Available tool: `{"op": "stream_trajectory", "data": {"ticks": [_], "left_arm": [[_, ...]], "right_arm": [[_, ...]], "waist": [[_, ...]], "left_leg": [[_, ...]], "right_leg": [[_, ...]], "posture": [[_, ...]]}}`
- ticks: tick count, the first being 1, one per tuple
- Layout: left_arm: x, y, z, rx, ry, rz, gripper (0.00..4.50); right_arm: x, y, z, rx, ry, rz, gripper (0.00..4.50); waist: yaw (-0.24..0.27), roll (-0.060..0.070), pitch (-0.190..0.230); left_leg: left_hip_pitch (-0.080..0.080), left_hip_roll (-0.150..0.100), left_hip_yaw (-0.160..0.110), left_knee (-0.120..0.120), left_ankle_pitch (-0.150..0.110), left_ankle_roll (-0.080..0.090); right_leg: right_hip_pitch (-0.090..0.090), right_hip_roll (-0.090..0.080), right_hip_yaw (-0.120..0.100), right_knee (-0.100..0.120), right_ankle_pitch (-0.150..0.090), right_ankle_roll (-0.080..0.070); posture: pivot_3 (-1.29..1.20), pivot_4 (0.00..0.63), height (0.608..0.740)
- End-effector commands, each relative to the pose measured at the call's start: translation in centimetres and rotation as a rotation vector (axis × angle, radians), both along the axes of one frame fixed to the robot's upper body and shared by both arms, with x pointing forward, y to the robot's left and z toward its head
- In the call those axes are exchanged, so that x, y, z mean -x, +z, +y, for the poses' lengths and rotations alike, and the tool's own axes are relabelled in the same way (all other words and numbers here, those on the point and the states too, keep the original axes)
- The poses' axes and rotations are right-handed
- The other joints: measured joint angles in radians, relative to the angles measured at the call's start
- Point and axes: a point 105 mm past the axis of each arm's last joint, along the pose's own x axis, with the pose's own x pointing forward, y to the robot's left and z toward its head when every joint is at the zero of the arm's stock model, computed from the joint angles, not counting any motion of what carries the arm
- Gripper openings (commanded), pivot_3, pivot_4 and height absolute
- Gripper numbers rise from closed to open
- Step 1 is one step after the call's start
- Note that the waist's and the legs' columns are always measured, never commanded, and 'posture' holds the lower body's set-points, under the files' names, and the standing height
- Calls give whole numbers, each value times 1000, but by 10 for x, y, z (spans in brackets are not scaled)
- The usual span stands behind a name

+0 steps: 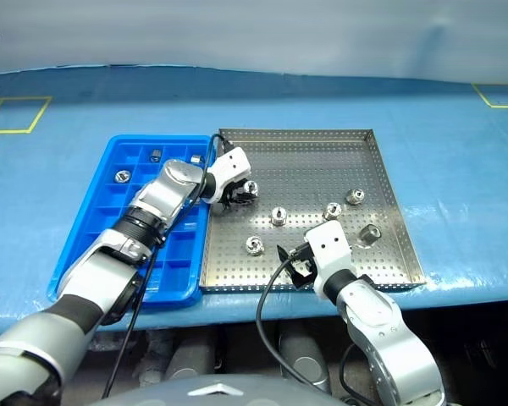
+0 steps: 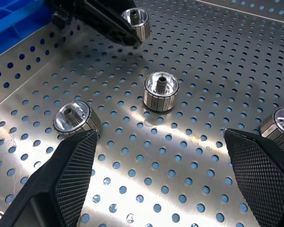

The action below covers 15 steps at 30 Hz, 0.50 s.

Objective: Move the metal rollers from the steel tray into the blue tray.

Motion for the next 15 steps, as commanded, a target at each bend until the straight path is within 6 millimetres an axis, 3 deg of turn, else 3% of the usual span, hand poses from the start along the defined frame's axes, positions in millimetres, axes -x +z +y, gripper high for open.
{"op": "stream_trajectory", "data": {"ticks": [1, 4, 7, 10, 15], "left_arm": [[3, 54, -1, 205, 19, -109, 1741], [11, 86, 18, 311, 101, -214, 1741], [18, 99, 53, 323, 272, -306, 1741], [37, 95, 104, 283, 507, -350, 1741], [69, 84, 134, 270, 645, -337, 1741]], "right_arm": [[0, 16, 5, -16, 27, -70, 4500], [-1, 16, 7, -16, 39, -69, 4500], [-2, 16, 10, -21, 56, -68, 4500], [-7, 18, 17, -34, 87, -78, 4500], [-18, 29, 36, -51, 157, -165, 4500]], "waist": [[3, 0, 0], [3, 0, 0], [6, 1, 0], [6, 1, 0], [46, -1, 1]], "left_leg": [[0, 0, 0, -1, 0, 0], [-1, 1, 0, -2, 0, 0], [1, 1, 0, -3, 0, 0], [3, 2, 1, -4, 0, 0], [3, 2, -2, -4, 1, -1]], "right_leg": [[0, 0, 0, 0, 0, 0], [-1, 0, 0, 0, -1, -1], [-1, 0, 0, 0, -1, -2], [0, 1, 1, 0, -1, -2], [1, 0, -3, 0, -1, -2]], "posture": [[-65, 150, 740], [-32, 150, 740], [0, 150, 740], [30, 150, 740], [107, 150, 740]]}}
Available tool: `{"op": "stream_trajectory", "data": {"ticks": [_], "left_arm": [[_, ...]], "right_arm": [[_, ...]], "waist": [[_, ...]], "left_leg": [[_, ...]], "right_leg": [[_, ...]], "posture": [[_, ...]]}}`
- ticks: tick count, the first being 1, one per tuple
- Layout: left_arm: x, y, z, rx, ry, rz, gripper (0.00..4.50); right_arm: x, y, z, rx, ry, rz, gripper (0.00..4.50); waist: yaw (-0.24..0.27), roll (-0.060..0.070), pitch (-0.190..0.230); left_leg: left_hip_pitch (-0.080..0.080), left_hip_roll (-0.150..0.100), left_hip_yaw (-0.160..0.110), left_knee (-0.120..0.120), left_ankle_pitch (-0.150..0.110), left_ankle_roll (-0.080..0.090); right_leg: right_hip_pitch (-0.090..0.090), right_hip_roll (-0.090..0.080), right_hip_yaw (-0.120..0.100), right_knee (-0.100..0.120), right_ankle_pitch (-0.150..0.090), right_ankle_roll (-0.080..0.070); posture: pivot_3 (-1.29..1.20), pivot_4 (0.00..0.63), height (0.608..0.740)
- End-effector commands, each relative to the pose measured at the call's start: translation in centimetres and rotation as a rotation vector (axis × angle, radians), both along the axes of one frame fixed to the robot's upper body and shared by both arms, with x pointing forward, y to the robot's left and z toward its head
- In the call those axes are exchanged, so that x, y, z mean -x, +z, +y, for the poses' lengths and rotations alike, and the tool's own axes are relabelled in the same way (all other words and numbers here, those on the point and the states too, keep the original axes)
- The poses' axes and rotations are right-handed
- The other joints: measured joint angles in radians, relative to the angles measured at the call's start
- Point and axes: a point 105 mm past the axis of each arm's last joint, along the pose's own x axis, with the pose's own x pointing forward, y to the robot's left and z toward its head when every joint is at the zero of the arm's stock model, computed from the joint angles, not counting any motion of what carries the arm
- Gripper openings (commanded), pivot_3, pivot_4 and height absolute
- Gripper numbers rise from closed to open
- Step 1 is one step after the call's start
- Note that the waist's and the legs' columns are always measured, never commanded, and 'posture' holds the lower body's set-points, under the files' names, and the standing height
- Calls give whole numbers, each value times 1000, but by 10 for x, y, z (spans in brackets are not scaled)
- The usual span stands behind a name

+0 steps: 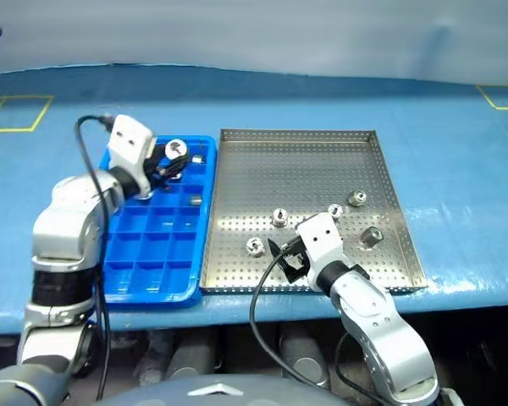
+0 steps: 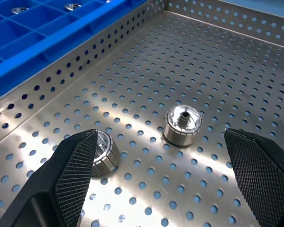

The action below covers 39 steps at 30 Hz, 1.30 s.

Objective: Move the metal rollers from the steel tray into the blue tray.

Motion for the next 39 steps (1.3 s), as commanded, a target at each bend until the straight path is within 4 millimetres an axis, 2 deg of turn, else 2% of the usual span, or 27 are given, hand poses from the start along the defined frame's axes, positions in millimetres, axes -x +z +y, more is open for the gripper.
{"op": "stream_trajectory", "data": {"ticks": [1, 5, 9, 20, 24, 29, 39], "left_arm": [[23, 19, 7, 2, 41, -74, 1741], [42, 4, 17, 0, 129, -63, 1741], [49, -5, 22, 31, 188, -46, 1741], [53, -23, 27, 42, 238, 14, 1741], [68, -32, 22, 11, 153, 109, 1741], [86, -43, 32, -25, 131, 208, 1741], [86, -51, 34, -43, 159, 264, 1741]], "right_arm": [[-5, 18, 22, -52, 84, -98, 4500], [-2, 25, 55, -84, 255, -141, 4500], [-1, 23, 63, -79, 303, -141, 4500], [4, 17, 66, -83, 317, -121, 4500], [4, 15, 61, -77, 289, -115, 4500], [6, 12, 61, -78, 283, -103, 4500], [5, 11, 61, -80, 280, -97, 4500]], "waist": [[22, -1, 0], [47, -1, 0], [72, -2, 0], [79, -2, 0], [71, -2, 1], [67, -2, 1], [69, -2, 1]], "left_leg": [[0, -1, 0, 0, 0, 0], [0, -2, -1, 1, 0, 0], [0, -2, -2, 1, 0, 0], [0, -1, -2, 0, 0, 0], [0, -1, -2, -1, 0, 0], [0, 0, -2, -2, 0, -1], [0, 0, -3, -2, 0, -1]], "right_leg": [[0, -1, 0, 0, 0, 0], [2, -2, -1, -1, 0, 0], [2, -2, -2, -1, 0, 0], [2, -2, -3, -1, -1, -2], [1, -2, -3, -1, -1, -3], [0, -2, -4, -1, -3, -5], [1, -2, -6, -1, -5, -10]], "posture": [[115, 150, 740], [160, 150, 740], [166, 150, 740], [147, 150, 740], [132, 150, 740], [133, 150, 740], [137, 150, 740]]}}
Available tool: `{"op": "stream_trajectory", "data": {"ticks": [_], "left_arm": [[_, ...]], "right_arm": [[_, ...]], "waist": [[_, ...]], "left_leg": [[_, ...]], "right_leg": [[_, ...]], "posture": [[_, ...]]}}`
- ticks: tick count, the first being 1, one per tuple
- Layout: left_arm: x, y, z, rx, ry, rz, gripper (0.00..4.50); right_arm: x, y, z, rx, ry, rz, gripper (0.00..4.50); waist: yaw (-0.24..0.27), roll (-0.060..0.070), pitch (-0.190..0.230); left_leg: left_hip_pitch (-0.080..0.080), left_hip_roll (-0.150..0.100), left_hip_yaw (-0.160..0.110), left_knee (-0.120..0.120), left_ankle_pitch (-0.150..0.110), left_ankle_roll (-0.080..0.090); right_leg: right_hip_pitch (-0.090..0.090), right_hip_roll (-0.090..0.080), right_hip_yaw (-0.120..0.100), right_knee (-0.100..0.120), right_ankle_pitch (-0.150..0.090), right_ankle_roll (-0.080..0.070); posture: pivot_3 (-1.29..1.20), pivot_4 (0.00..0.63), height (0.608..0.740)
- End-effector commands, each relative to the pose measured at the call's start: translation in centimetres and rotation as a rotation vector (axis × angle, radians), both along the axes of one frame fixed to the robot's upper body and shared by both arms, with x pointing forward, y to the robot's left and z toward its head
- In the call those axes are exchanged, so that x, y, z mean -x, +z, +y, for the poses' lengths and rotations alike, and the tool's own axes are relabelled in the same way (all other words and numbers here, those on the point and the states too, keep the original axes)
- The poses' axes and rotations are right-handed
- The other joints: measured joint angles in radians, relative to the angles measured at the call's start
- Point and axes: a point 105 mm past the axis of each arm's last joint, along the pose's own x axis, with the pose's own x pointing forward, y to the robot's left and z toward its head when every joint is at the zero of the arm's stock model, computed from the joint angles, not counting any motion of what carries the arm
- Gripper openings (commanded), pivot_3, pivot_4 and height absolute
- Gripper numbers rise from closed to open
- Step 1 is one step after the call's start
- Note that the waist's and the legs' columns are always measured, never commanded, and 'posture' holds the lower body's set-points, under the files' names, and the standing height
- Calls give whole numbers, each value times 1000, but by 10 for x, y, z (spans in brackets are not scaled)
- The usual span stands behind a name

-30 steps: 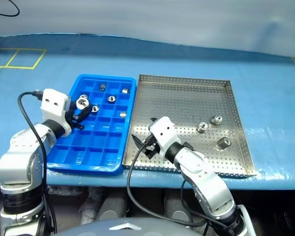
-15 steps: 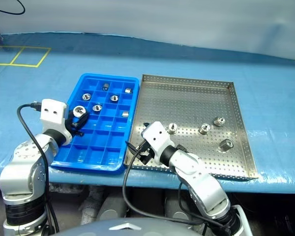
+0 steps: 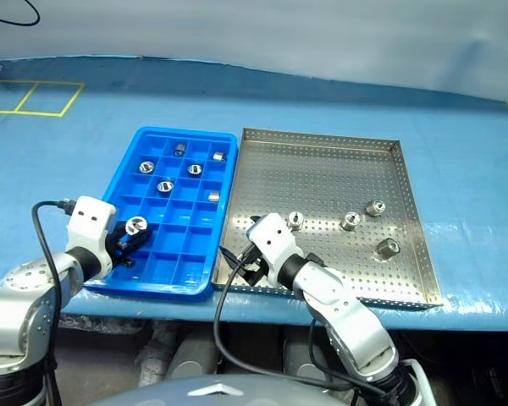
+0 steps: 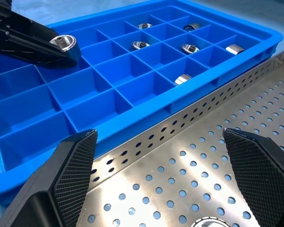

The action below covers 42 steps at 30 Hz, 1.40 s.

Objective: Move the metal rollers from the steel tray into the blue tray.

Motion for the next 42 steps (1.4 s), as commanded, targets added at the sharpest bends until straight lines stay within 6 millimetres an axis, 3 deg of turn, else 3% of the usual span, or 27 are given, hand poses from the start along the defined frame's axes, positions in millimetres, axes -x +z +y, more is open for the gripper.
{"op": "stream_trajectory", "data": {"ticks": [1, 4, 5, 8, 11, 14, 18, 21, 27, 33, 38, 42], "left_arm": [[-2, 9, -2, -21, -13, -26, 1741], [-1, 6, -1, -29, -19, -2, 1741], [-1, 5, -1, -31, -22, 4, 2461], [-4, 9, -1, -39, -26, -14, 3335], [-17, 30, -10, 24, -54, -135, 4293], [-36, 52, -26, 135, -97, -262, 4293], [-52, 64, -78, 231, -372, -327, 4293], [-56, 57, -121, 242, -604, -284, 4293], [-55, 34, -172, 165, -957, -123, 4293], [-51, 9, -188, 26, -1165, 28, 4293], [-37, -13, -182, -160, -1319, 130, 4293], [-36, -16, -177, -189, -1327, 147, 4293]], "right_arm": [[1, 12, 0, -23, -5, -49, 4500], [1, 11, -1, -22, -12, -49, 4500], [1, 11, -1, -22, -16, -48, 4500], [0, 11, -2, -23, -24, -48, 4500], [0, 13, -3, -29, -34, -52, 4500], [0, 15, -8, -31, -52, -59, 4500], [5, 15, -24, -7, -79, -49, 4500], [11, 10, -44, 52, -128, -34, 4500], [30, -2, -78, 124, -247, 32, 4500], [37, -8, -91, 140, -327, 65, 4500], [37, -10, -91, 125, -359, 67, 4500], [37, -10, -90, 121, -362, 67, 4500]], "waist": [[0, 0, 0], [-1, 0, 0], [-1, 0, 0], [-3, 0, 0], [2, 0, 0], [4, 0, 0], [-5, 0, 0], [-10, 0, 0], [-59, 0, 0], [-112, 1, 0], [-134, 1, 0], [-137, 1, 0]], "left_leg": [[0, 0, 0, 0, 0, 0], [0, 0, 0, 0, 0, 0], [0, 0, 0, 0, 0, 0], [0, 0, 0, 0, 0, 0], [0, 0, -1, 0, 0, 0], [0, -1, 0, 1, 0, 0], [0, -1, 0, 2, 0, 0], [-1, -2, 1, 1, 0, 0], [-1, -2, 0, 0, 0, 0], [0, -1, 1, 1, 0, 0], [0, -1, 2, 1, 0, 0], [-1, -1, 2, 1, 0, 0]], "right_leg": [[0, 0, 0, 0, 0, 0], [0, 0, 0, 0, 0, 0], [0, 0, 0, 0, 0, 0], [0, 0, 0, 0, 0, 0], [0, 0, -1, 0, 0, 0], [1, 0, -1, 0, 0, 0], [1, 0, 0, 0, 1, 1], [1, -1, 1, -1, 3, 5], [0, 0, 1, -1, 3, 6], [0, 2, 3, 1, 3, 6], [0, 2, 5, 1, 3, 6], [-1, 2, 5, 1, 3, 6]], "posture": [[132, 150, 740], [124, 150, 740], [122, 150, 740], [110, 150, 740], [93, 150, 740], [78, 150, 740], [25, 150, 740], [-18, 150, 740], [-112, 150, 740], [-155, 150, 740], [-169, 150, 740], [-169, 150, 740]]}}
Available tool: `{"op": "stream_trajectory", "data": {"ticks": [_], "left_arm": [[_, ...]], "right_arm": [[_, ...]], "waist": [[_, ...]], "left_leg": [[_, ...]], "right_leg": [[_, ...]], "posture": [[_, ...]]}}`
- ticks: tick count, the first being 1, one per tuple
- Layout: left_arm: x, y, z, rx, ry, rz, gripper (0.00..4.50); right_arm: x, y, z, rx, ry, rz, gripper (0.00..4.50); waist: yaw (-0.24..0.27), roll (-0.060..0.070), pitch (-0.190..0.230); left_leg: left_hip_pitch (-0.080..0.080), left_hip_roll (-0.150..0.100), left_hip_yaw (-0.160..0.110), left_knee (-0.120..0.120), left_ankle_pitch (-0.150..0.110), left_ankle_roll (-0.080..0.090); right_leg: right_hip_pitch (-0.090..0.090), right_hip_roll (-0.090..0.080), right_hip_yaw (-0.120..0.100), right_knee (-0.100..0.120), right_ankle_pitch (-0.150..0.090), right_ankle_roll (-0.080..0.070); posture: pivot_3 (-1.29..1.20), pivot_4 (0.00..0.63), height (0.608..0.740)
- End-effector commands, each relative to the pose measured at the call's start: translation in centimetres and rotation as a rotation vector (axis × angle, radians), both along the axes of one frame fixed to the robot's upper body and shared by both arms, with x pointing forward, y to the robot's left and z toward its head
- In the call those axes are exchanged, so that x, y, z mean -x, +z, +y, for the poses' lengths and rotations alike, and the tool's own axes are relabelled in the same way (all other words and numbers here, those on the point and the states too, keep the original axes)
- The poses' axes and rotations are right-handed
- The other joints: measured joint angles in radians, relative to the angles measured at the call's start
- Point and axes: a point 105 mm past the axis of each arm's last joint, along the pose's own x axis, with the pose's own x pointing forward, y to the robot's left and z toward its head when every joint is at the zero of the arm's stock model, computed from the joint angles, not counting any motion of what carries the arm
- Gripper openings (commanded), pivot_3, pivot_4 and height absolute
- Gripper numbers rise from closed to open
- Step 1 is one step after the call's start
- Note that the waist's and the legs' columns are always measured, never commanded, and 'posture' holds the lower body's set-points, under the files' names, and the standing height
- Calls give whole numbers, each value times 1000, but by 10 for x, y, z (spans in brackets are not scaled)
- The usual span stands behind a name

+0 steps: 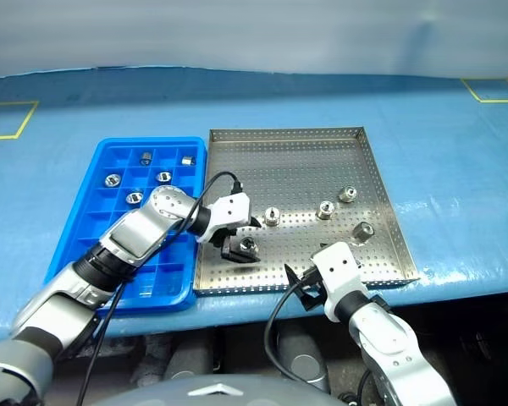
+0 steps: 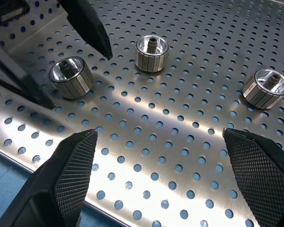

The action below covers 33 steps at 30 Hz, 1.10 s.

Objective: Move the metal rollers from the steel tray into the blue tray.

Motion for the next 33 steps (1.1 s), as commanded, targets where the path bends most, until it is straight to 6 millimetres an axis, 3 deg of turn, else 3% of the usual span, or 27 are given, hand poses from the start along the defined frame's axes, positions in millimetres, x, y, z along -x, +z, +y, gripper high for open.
{"op": "stream_trajectory", "data": {"ticks": [1, 6, 9, 14, 19, 22, 24, 28, 33], "left_arm": [[-1, 4, 3, -26, -30, -32, 4293], [-2, 2, 6, -40, -9, -40, 4127], [-3, -1, 7, -56, -1, -42, 3372], [-2, -5, 5, -54, 8, -41, 1704], [-6, 6, 2, 21, 56, -61, 1689], [-24, 41, 1, 237, 247, -92, 1689], [-35, 61, 13, 349, 391, -132, 1689], [-51, 87, 59, 431, 705, -262, 1689], [-38, 93, 118, 484, 1056, -362, 1689]], "right_arm": [[-1, 14, 5, -16, 11, -64, 4500], [-4, 15, 7, -18, 19, -74, 4500], [-7, 17, 8, -20, 25, -84, 4500], [-9, 18, 10, -21, 31, -93, 4500], [-10, 19, 11, -20, 36, -96, 4500], [-11, 22, 14, -24, 55, -105, 4500], [-13, 26, 19, -40, 75, -117, 4500], [-25, 35, 37, -102, 111, -153, 4500], [-40, 42, 78, -179, 232, -171, 4500]], "waist": [[0, 0, 0], [-2, 0, 0], [-2, 0, 0], [1, 0, 0], [2, 0, 0], [4, 0, 0], [5, 0, 0], [6, 0, 0], [34, 0, 0]], "left_leg": [[0, 0, 0, 0, 0, 0], [0, 0, 0, 0, 0, 0], [0, 0, 0, 0, 0, 0], [0, 0, 0, 0, 0, 0], [0, 0, 0, 1, 0, 0], [0, 0, 0, 1, 0, 0], [-1, 0, 0, 2, 0, 0], [1, 1, 0, 1, 0, 0], [2, 1, 0, 0, 0, 0]], "right_leg": [[0, 0, 0, 0, 0, 0], [0, 0, 0, 0, 0, 0], [0, 0, 0, 0, 0, 0], [0, 0, 0, 0, 0, 0], [1, 0, 1, 0, 0, 0], [0, 0, 1, 0, 1, 1], [-1, 0, 0, 0, 1, 2], [1, 2, 1, 2, 1, 2], [0, 1, 0, 2, 1, 2]], "posture": [[-169, 150, 740], [-169, 150, 740], [-169, 150, 740], [-145, 150, 740], [-138, 150, 740], [-125, 150, 740], [-93, 150, 740], [-44, 150, 740], [75, 150, 740]]}}
